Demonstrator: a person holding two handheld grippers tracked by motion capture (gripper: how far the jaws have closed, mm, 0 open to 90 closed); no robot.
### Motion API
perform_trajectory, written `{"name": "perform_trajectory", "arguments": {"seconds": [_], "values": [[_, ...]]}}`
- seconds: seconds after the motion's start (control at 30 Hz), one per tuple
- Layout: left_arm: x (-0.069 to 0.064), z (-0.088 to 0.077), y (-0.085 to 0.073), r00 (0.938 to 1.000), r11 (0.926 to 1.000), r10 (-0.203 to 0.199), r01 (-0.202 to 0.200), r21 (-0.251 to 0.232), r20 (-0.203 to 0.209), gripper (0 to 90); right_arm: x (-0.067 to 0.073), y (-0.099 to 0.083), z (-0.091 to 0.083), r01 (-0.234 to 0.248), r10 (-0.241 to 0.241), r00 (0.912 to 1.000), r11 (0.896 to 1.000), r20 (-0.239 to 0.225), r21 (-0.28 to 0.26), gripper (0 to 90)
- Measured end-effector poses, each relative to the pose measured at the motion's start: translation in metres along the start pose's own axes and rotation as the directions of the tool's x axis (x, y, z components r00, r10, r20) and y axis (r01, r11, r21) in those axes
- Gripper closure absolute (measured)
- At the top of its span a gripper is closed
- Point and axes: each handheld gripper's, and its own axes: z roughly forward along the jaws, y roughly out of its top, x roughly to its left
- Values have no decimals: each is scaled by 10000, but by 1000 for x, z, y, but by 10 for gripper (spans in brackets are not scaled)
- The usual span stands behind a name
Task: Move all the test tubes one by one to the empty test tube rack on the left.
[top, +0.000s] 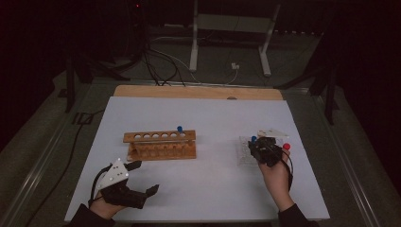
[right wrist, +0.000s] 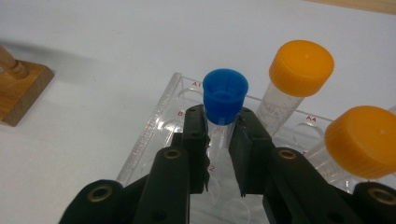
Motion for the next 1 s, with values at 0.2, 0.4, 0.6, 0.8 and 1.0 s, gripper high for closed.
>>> {"name": "perform_trajectory", "arguments": {"seconds": [0.2,0.4,0.6,0.8,1.0], "values": [[1,0,0,10000,10000,-5,5,9,-5,13,0,2,-4,124,-124,9999,9998,-30,-124,765],[1,1,-1,10000,10000,-1,1,58,0,13,0,4,-13,230,-231,9997,9989,-29,-406,766],[1,1,-1,10000,9999,-1,1,101,66,13,0,8,-23,333,-337,9994,9969,-39,-708,766],[1,1,-1,9999,10000,7,-8,99,120,13,1,13,-37,469,-469,9989,9919,32,-1179,766],[1,1,0,9998,9999,-20,18,127,187,13,7,18,-54,674,-692,9976,9830,-49,-1706,766]]}}
